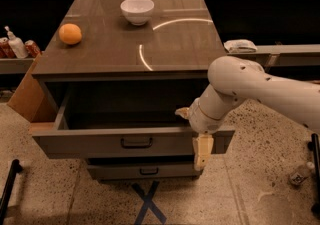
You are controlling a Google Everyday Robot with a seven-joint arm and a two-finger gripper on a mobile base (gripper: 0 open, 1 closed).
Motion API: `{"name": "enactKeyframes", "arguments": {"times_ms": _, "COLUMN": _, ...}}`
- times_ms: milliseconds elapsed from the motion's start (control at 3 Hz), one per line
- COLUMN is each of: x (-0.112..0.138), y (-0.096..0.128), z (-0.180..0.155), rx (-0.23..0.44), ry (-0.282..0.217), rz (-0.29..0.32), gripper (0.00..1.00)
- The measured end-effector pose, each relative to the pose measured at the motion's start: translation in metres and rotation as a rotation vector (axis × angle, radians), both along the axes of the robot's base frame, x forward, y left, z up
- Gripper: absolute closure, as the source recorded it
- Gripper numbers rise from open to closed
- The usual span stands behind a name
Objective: Open top drawer
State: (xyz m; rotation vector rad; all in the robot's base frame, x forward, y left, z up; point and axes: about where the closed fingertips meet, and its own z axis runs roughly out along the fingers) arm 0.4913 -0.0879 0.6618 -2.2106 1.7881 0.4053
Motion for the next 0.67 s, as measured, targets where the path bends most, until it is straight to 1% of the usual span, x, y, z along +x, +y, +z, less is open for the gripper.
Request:
{"name": "enactKeyframes", "arguments": {"times_ms": 333, "x": -0.018, "y": 0.003, "z": -0.002, "rx": -0.011, "ry": 0.042, "rz": 0.008, "gripper": 0.27}}
{"name": "enactKeyframes", "arguments": {"times_ms": 667, "x": -0.031, "y": 0.005, "z": -0.002, "rx": -0.019, "ry": 0.063, "rz": 0.013, "gripper": 0.50}}
